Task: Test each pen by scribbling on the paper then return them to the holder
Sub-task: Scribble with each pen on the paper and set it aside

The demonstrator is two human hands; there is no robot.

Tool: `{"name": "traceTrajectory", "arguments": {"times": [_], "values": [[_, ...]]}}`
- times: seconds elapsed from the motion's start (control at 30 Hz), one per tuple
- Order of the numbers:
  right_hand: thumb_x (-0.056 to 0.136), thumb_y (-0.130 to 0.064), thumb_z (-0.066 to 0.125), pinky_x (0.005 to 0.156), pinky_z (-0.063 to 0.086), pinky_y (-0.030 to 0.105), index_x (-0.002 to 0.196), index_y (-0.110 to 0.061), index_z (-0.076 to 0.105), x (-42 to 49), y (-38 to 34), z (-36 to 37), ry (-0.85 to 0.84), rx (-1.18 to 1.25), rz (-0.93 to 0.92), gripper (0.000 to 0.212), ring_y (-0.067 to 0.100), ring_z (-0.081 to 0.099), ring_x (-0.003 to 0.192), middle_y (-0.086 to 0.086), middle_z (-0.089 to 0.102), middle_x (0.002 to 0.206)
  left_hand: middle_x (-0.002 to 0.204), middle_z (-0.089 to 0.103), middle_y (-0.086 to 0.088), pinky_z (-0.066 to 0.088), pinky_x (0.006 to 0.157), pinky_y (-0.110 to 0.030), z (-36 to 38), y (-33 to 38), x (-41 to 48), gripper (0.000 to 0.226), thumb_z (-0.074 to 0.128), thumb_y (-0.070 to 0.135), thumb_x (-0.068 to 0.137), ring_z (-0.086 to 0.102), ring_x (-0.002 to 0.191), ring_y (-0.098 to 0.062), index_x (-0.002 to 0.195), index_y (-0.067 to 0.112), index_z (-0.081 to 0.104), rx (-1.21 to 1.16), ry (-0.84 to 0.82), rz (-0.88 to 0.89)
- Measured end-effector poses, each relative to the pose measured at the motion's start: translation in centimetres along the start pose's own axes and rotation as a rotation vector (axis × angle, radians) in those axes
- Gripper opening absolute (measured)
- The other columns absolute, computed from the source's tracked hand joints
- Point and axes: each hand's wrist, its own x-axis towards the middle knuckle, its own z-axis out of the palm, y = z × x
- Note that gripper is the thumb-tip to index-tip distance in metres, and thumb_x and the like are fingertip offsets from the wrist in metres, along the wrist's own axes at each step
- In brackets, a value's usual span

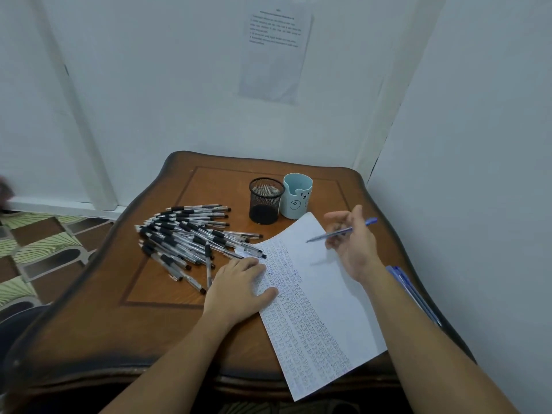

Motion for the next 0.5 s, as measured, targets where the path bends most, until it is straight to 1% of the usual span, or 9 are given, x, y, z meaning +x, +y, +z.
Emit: {"name": "traceTrajectory", "arguments": {"times": [0.1,0.17,0.23,0.27,0.33,0.37,0.4,0.43,0.5], "values": [[0.102,-0.058,0.013,0.053,0.039,0.027,0.098,-0.005,0.069,-0.2,1.2,-0.5,-0.009,-0.087,0.076,0.077,0.014,0.054,0.053,0.009,0.061,0.060,0.144,0.041,0.015,0.026,0.108,-0.032,0.0,0.0,0.0,0.092,0.016,0.081,0.068,0.032,0.130,-0.007,0.139,0.032,0.048,-0.005,0.004,0.000],[0.102,-0.057,0.015,0.050,0.041,0.026,0.101,-0.002,0.069,-0.3,2.3,-0.8,-0.038,-0.116,0.114,0.076,0.018,0.059,0.055,0.015,0.067,0.067,0.143,0.042,0.014,0.027,0.108,-0.033,-0.1,0.1,-0.1,0.092,0.017,0.081,0.068,0.033,0.130,-0.008,0.138,0.031,0.050,-0.015,0.014,0.000],[0.105,-0.048,0.027,0.050,0.046,0.024,0.098,0.001,0.069,-0.5,3.7,-1.1,-0.047,-0.112,0.130,0.065,0.020,0.066,0.062,0.018,0.072,0.077,0.143,0.043,0.014,0.028,0.107,-0.032,-0.1,0.1,-0.1,0.093,0.017,0.081,0.067,0.034,0.130,-0.009,0.138,0.030,0.050,-0.012,0.017,0.002],[0.105,-0.041,0.036,0.049,0.046,0.024,0.094,0.000,0.068,-0.5,4.3,-1.2,-0.050,-0.105,0.128,0.053,0.020,0.066,0.061,0.019,0.072,0.078,0.143,0.043,0.014,0.027,0.107,-0.032,-0.1,0.1,-0.1,0.093,0.017,0.081,0.067,0.034,0.130,-0.008,0.138,0.031,0.050,-0.006,0.017,0.001],[0.099,-0.026,0.057,0.042,0.036,0.022,0.080,-0.006,0.058,-0.5,5.3,-1.4,-0.057,-0.127,0.109,0.028,0.016,0.050,0.051,0.016,0.060,0.068,0.142,0.042,0.015,0.026,0.106,-0.031,-0.2,0.2,0.0,0.090,0.019,0.081,0.068,0.033,0.130,-0.008,0.137,0.032,0.050,0.004,0.016,-0.003],[0.096,-0.021,0.062,0.040,0.029,0.021,0.076,-0.008,0.052,-0.4,5.7,-1.4,-0.061,-0.156,0.099,0.026,0.014,0.041,0.048,0.013,0.052,0.063,0.142,0.042,0.015,0.026,0.106,-0.030,-0.1,0.1,0.0,0.087,0.022,0.080,0.070,0.033,0.130,-0.007,0.137,0.032,0.050,0.007,0.014,-0.004],[0.096,-0.018,0.064,0.039,0.026,0.020,0.075,-0.009,0.049,-0.3,6.0,-1.4,-0.068,-0.186,0.091,0.027,0.013,0.036,0.046,0.011,0.049,0.060,0.142,0.042,0.015,0.026,0.105,-0.030,-0.1,0.1,0.1,0.084,0.025,0.079,0.072,0.033,0.129,-0.007,0.137,0.033,0.050,0.011,0.015,-0.005],[0.096,-0.018,0.063,0.039,0.027,0.020,0.077,-0.009,0.050,-0.2,6.2,-1.3,-0.083,-0.213,0.081,0.026,0.013,0.038,0.045,0.011,0.053,0.059,0.141,0.043,0.015,0.026,0.105,-0.030,-0.1,0.0,0.1,0.083,0.025,0.078,0.072,0.033,0.129,-0.007,0.137,0.033,0.050,0.016,0.016,-0.006],[0.096,-0.016,0.064,0.042,0.034,0.021,0.080,-0.005,0.054,-0.3,6.5,-1.0,-0.132,-0.240,0.071,0.022,0.015,0.049,0.049,0.014,0.065,0.066,0.140,0.043,0.015,0.027,0.104,-0.030,0.0,0.0,0.2,0.086,0.023,0.080,0.070,0.034,0.128,-0.008,0.136,0.033,0.051,0.022,0.018,-0.005]]}}
